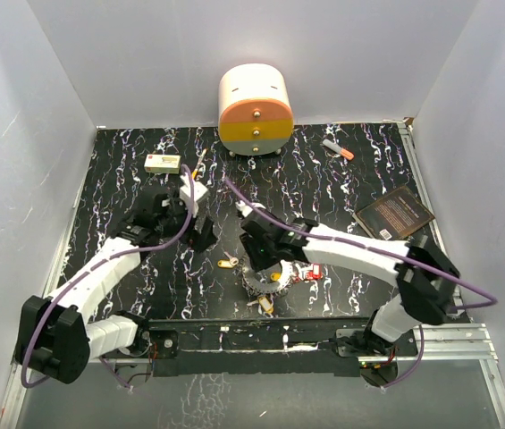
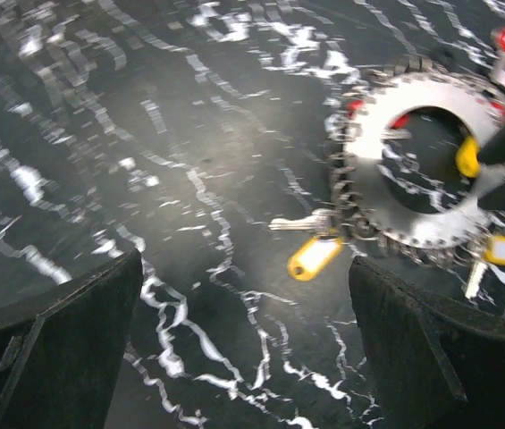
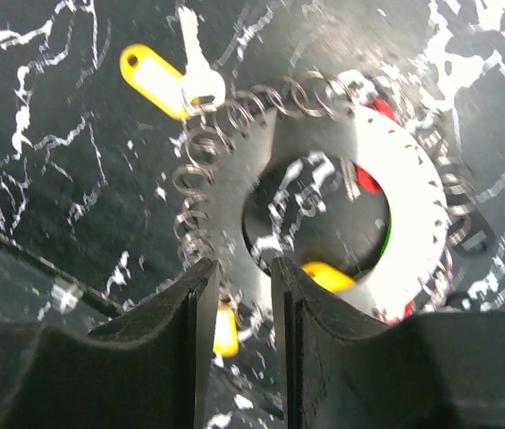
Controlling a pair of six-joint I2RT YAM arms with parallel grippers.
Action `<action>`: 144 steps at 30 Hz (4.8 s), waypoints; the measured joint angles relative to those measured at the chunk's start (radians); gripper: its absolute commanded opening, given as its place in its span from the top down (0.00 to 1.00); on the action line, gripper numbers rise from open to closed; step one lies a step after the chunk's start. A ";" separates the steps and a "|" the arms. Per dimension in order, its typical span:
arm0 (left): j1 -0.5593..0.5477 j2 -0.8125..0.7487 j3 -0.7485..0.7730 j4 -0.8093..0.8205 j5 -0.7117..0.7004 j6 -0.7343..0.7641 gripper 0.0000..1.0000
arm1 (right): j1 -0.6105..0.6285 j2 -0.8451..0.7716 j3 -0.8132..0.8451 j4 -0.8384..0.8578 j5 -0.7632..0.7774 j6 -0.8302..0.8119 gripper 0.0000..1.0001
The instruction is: Put the keys on the keyring
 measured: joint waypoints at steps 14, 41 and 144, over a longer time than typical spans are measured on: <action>0.137 -0.152 0.022 -0.067 -0.290 -0.145 0.03 | 0.095 0.267 0.142 -0.006 -0.053 0.004 0.71; 0.138 -0.275 -0.093 -0.045 -0.295 -0.183 0.04 | 0.126 0.267 0.088 -0.033 -0.055 0.162 0.69; -0.158 0.077 -0.148 0.189 0.322 0.370 0.03 | -0.044 -0.105 -0.283 0.300 -0.200 0.306 0.92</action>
